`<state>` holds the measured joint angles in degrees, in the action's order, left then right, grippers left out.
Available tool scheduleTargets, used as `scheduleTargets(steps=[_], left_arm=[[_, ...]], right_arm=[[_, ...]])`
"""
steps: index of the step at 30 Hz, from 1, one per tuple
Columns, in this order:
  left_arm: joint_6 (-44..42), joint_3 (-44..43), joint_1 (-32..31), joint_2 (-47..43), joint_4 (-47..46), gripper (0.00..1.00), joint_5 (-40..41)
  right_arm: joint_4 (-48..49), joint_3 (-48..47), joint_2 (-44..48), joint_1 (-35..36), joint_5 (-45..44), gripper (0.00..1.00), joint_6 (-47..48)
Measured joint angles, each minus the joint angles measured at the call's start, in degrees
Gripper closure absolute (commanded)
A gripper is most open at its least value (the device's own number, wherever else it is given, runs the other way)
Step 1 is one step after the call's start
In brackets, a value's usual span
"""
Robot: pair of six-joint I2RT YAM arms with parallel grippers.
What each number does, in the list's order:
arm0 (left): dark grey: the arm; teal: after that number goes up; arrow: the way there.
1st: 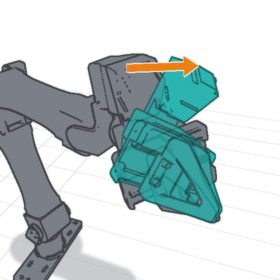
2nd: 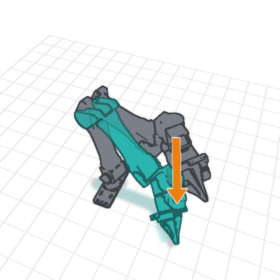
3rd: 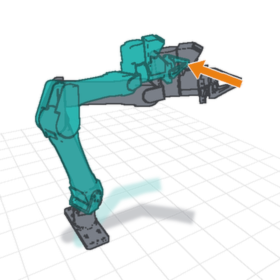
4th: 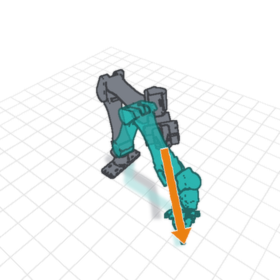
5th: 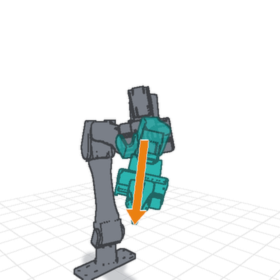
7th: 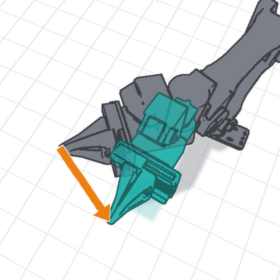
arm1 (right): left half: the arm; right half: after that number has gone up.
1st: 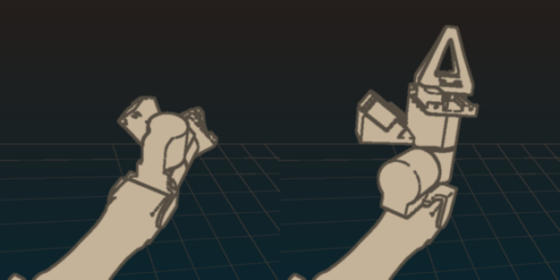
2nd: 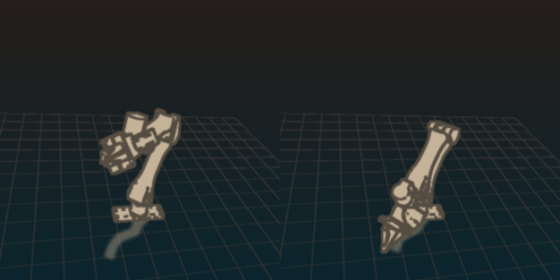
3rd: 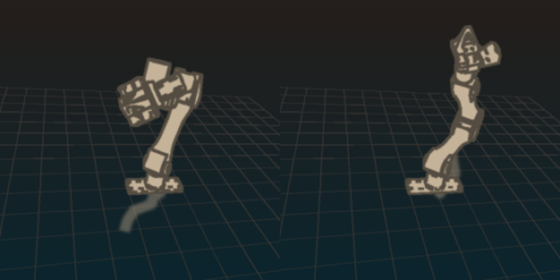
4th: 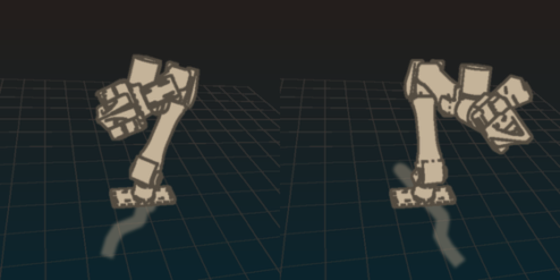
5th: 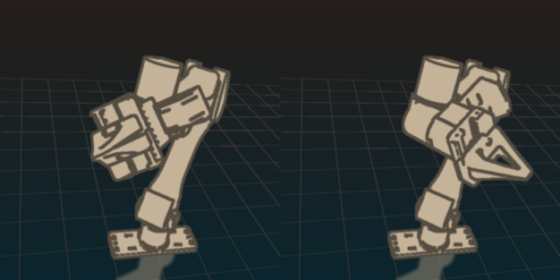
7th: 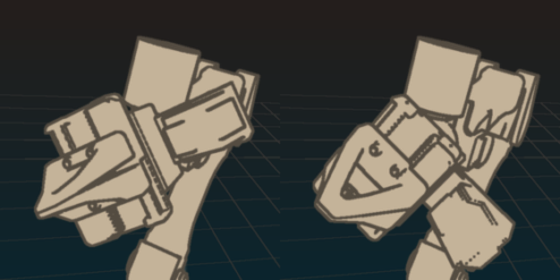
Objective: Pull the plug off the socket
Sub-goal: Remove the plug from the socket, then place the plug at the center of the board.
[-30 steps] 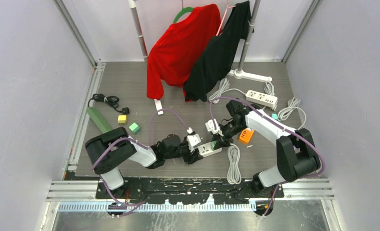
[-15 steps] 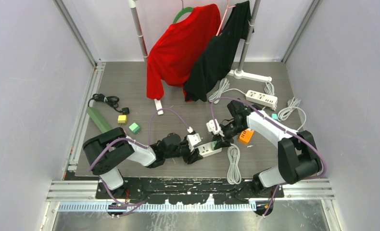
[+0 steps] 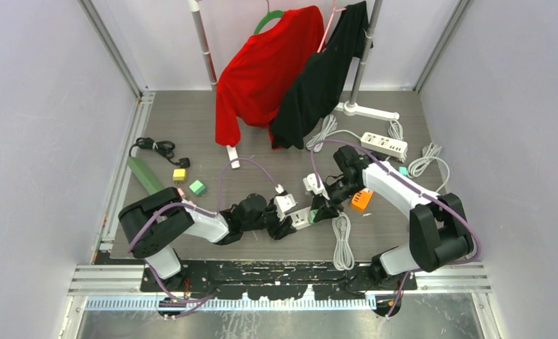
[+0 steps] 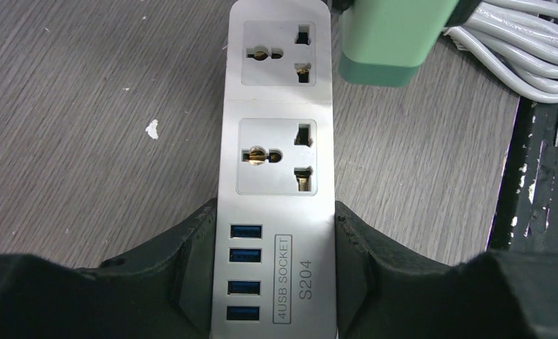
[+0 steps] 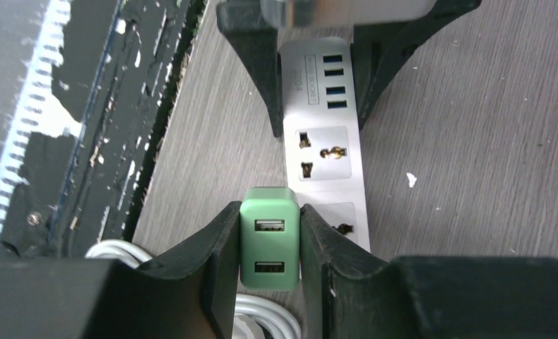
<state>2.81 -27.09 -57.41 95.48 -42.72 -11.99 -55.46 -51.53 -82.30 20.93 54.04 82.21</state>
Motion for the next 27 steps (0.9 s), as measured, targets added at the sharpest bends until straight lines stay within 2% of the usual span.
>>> scheduleTargets(steps=[3,4,6,8,10,13,19,24,27], left_arm=[[0.2,-0.4,0.2,-0.3,1.3,1.0,0.3],[0.4,-0.5,0.3,-0.5,1.9,0.93,0.4],[1.5,-0.7,1.1,-1.0,3.1,0.74,0.4],[2.7,-1.2,2.1,-1.6,4.8,0.48,0.5],[4.2,-1.4,3.2,-2.6,6.9,0.33,1.1],[6.3,-1.3,4.0,-4.4,9.5,0.19,3.3],[9.7,-0.7,4.3,-11.3,14.8,0.16,6.9],[12.5,-0.5,4.3,-23.4,18.6,0.18,7.8],[15.6,-0.4,4.3,-31.4,20.4,0.14,7.9]], right_arm=[[0.5,-0.8,0.4,0.2,0.9,0.99,-4.0],[0.6,-1.2,0.6,-0.3,1.0,0.99,-5.0],[0.7,-2.1,1.4,-2.1,1.2,0.99,-8.1],[1.7,-2.9,3.1,-3.8,0.9,0.99,-12.1],[3.6,-3.3,5.5,-5.2,-0.1,0.99,-16.8],[7.5,-3.6,8.9,-6.1,-2.4,0.99,-25.3],[14.6,-5.1,10.1,-8.0,-2.8,0.99,-45.8],[23.0,-5.4,7.6,-9.2,1.4,0.99,-68.8],[26.5,-5.4,4.6,-9.4,2.8,0.99,-78.6]])
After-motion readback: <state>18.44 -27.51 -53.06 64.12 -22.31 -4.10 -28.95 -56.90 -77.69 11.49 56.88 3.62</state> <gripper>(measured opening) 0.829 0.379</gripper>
